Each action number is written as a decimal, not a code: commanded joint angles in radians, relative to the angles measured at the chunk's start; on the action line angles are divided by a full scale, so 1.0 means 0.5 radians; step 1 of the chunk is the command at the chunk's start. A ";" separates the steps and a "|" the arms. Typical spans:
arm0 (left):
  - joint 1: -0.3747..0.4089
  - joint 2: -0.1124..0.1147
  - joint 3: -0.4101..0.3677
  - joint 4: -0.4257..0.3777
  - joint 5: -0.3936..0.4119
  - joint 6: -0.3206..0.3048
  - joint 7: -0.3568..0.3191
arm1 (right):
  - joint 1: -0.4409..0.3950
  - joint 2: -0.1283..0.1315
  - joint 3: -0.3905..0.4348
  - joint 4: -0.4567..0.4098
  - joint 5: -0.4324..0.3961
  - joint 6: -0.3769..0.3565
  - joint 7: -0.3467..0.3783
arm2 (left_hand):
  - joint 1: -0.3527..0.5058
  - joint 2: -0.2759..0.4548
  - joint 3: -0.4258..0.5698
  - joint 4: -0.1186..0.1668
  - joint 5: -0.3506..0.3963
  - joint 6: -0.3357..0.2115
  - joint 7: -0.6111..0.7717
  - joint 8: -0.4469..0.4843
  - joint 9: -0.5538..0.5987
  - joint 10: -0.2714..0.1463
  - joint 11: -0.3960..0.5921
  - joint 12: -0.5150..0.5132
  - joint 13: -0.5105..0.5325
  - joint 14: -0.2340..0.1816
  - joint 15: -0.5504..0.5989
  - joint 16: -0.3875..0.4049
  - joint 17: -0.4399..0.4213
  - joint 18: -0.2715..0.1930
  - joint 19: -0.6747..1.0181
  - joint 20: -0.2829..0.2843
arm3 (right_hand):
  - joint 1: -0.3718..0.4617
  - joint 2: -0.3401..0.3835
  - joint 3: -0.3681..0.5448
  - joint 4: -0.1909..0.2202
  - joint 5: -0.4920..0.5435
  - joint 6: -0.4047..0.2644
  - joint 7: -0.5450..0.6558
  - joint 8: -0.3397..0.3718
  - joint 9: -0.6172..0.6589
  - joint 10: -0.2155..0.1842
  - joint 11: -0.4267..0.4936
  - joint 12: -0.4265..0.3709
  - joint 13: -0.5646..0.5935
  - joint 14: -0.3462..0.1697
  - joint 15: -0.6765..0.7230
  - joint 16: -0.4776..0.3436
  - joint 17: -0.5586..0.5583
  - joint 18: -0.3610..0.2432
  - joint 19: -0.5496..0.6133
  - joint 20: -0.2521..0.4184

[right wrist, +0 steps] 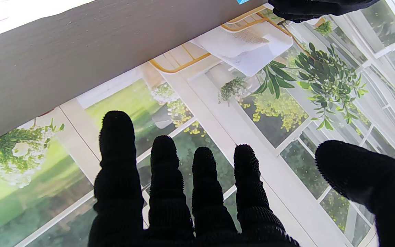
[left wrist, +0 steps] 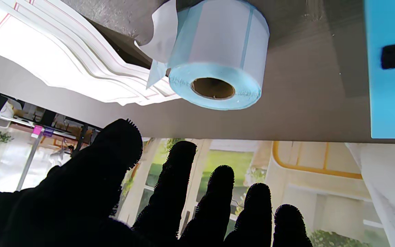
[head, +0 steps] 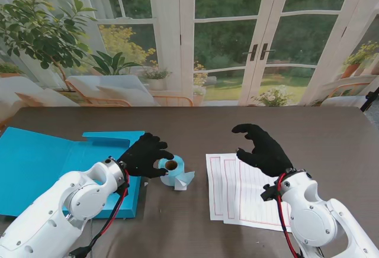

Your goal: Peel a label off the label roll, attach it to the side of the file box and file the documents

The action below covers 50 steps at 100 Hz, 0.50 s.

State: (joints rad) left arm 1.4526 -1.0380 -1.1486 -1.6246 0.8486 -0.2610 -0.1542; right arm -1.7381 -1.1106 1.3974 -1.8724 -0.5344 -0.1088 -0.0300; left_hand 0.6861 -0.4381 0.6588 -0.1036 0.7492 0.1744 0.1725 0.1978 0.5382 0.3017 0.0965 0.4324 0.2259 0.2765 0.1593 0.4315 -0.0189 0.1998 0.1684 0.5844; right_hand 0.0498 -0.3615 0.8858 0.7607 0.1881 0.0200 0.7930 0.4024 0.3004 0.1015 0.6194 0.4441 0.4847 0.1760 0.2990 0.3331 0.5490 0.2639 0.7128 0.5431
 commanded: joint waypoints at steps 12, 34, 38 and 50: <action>-0.046 0.002 0.057 0.069 0.033 0.011 -0.065 | -0.009 -0.004 -0.008 -0.002 0.005 0.008 0.040 | 0.000 -0.081 0.084 0.000 -0.055 -0.078 0.006 0.005 -0.083 -0.023 -0.020 -0.037 -0.107 -0.041 -0.010 -0.010 -0.089 -0.099 -0.072 -0.031 | 0.044 -0.023 0.000 0.055 -0.026 -0.005 0.012 -0.006 -0.033 0.001 0.009 -0.007 -0.026 -0.034 -0.002 -0.004 -0.846 -0.010 -0.050 0.044; -0.100 0.013 0.112 0.107 0.114 0.032 -0.095 | -0.008 -0.004 -0.010 0.000 0.010 0.016 0.043 | 0.027 -0.151 0.192 0.003 -0.040 -0.102 0.032 0.008 -0.093 -0.024 -0.009 -0.047 -0.108 -0.048 -0.007 -0.007 -0.083 -0.113 -0.069 -0.040 | 0.047 -0.018 -0.001 0.057 -0.024 -0.002 0.011 -0.006 -0.036 0.005 0.008 -0.008 -0.028 -0.035 -0.004 -0.004 -0.846 -0.009 -0.052 0.046; -0.109 0.016 0.120 0.110 0.134 0.036 -0.107 | -0.007 -0.004 -0.011 0.001 0.010 0.017 0.042 | 0.035 -0.173 0.218 0.001 -0.032 -0.109 0.039 0.008 -0.084 -0.023 0.000 -0.043 -0.095 -0.048 0.004 -0.001 -0.069 -0.111 -0.060 -0.037 | 0.047 -0.016 -0.002 0.057 -0.023 0.001 0.011 -0.006 -0.036 0.005 0.008 -0.008 -0.026 -0.036 -0.003 -0.004 -0.845 -0.009 -0.052 0.047; -0.128 0.024 0.142 0.115 0.187 0.051 -0.131 | -0.004 -0.005 -0.014 0.005 0.011 0.019 0.040 | 0.020 -0.188 0.242 -0.004 -0.011 -0.118 0.061 0.016 -0.092 -0.029 0.006 -0.035 -0.101 -0.051 0.014 0.008 -0.065 -0.109 -0.054 -0.032 | 0.049 -0.014 -0.002 0.058 -0.024 0.001 0.012 -0.005 -0.033 0.006 0.010 -0.007 -0.027 -0.036 -0.003 -0.004 -0.845 -0.009 -0.053 0.048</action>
State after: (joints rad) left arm 1.3941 -1.0283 -1.0803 -1.5709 0.9362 -0.2409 -0.1916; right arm -1.7379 -1.1104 1.3940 -1.8715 -0.5290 -0.1017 -0.0236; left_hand 0.6829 -0.4980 0.7465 -0.1036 0.7364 0.1385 0.1933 0.1980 0.5246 0.2970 0.0984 0.4204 0.2022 0.2652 0.1642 0.4340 -0.0336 0.1784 0.1576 0.5735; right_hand 0.0500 -0.3615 0.8858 0.7607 0.1881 0.0199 0.7931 0.4024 0.3004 0.1015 0.6194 0.4441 0.4847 0.1760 0.2990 0.3331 0.5490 0.2639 0.7123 0.5451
